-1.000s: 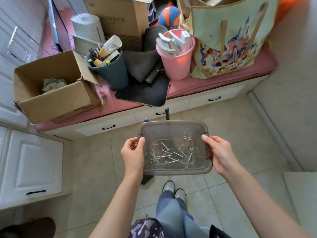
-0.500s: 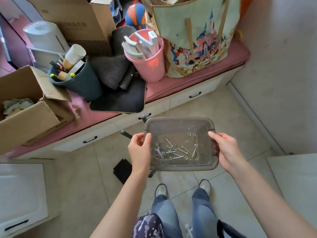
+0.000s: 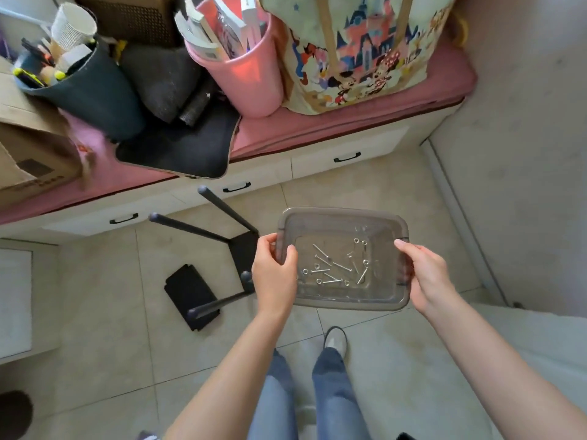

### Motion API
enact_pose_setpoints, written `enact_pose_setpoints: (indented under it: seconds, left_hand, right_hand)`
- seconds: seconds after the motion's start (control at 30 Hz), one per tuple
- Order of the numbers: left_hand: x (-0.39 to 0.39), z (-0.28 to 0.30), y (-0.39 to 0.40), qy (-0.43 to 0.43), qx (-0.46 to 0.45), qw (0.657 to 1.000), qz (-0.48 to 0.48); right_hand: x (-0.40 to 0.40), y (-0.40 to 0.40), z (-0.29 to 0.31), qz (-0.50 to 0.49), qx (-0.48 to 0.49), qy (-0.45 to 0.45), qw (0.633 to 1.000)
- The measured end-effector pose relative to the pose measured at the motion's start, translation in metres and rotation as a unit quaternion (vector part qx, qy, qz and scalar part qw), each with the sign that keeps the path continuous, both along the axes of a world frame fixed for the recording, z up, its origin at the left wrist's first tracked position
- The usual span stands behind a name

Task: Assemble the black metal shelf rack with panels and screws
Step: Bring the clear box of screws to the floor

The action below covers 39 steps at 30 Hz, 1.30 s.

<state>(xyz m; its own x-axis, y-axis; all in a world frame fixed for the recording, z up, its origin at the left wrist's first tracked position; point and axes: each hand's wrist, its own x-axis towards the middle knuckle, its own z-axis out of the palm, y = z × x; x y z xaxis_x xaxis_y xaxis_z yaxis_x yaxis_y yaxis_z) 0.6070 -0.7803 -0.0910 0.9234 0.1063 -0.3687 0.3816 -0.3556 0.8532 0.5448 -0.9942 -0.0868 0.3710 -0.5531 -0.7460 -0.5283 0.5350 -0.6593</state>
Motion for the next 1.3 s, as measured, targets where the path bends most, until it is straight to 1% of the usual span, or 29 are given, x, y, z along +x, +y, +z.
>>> enact_pose_setpoints:
  seconds: [0.07,0.13,0.23,0.33,0.43,0.57,0.7,0.83,0.9,1.0,1.07,1.17,1.3]
  left_hand:
    - [0.001,-0.026,-0.017,0.015,0.013,1.0,-0.024]
    - [0.003,-0.06,-0.026,0.031,0.047,0.997,-0.047]
    - [0.005,-0.126,-0.029,0.051,0.071,0.993,-0.074]
    - [0.006,-0.208,-0.026,0.063,0.085,0.99,-0.09]
    - [0.009,-0.296,-0.022,0.061,0.093,0.989,-0.102]
    - [0.006,-0.403,-0.014,0.039,0.096,0.987,-0.123]
    - [0.004,-0.486,-0.002,0.033,0.114,0.982,-0.145]
    - [0.014,-0.538,0.004,0.037,0.134,0.974,-0.18]
    - [0.02,-0.557,0.006,0.029,0.138,0.969,-0.202]
    - [0.035,-0.586,0.004,0.023,0.144,0.964,-0.221]
    - [0.047,-0.605,0.003,0.021,0.149,0.96,-0.234]
    - [0.059,-0.632,0.004,0.003,0.161,0.954,-0.253]
    - [0.068,-0.656,0.007,-0.021,0.159,0.951,-0.264]
  right_hand:
    - [-0.003,-0.016,-0.022,-0.009,-0.006,0.004,1.0]
    - [-0.007,-0.026,-0.051,-0.013,-0.011,0.009,1.0]
    - [-0.011,-0.03,-0.112,-0.007,-0.039,0.019,0.999]
    - [-0.013,-0.018,-0.196,-0.009,-0.096,0.024,0.995]
    - [-0.015,-0.005,-0.288,-0.031,-0.12,0.024,0.992]
    - [-0.022,0.01,-0.404,-0.055,-0.114,0.019,0.992]
    - [-0.03,0.021,-0.496,-0.074,-0.088,0.021,0.993]
    - [-0.032,0.027,-0.56,-0.077,-0.076,0.024,0.994]
    - [-0.033,0.029,-0.586,-0.057,-0.082,0.033,0.994]
    - [-0.029,0.03,-0.62,0.008,-0.11,0.063,0.992]
    - [-0.023,0.029,-0.638,0.035,-0.137,0.071,0.987]
    - [-0.014,0.029,-0.661,0.069,-0.182,0.066,0.979]
    - [-0.01,0.032,-0.683,0.112,-0.221,0.032,0.968]
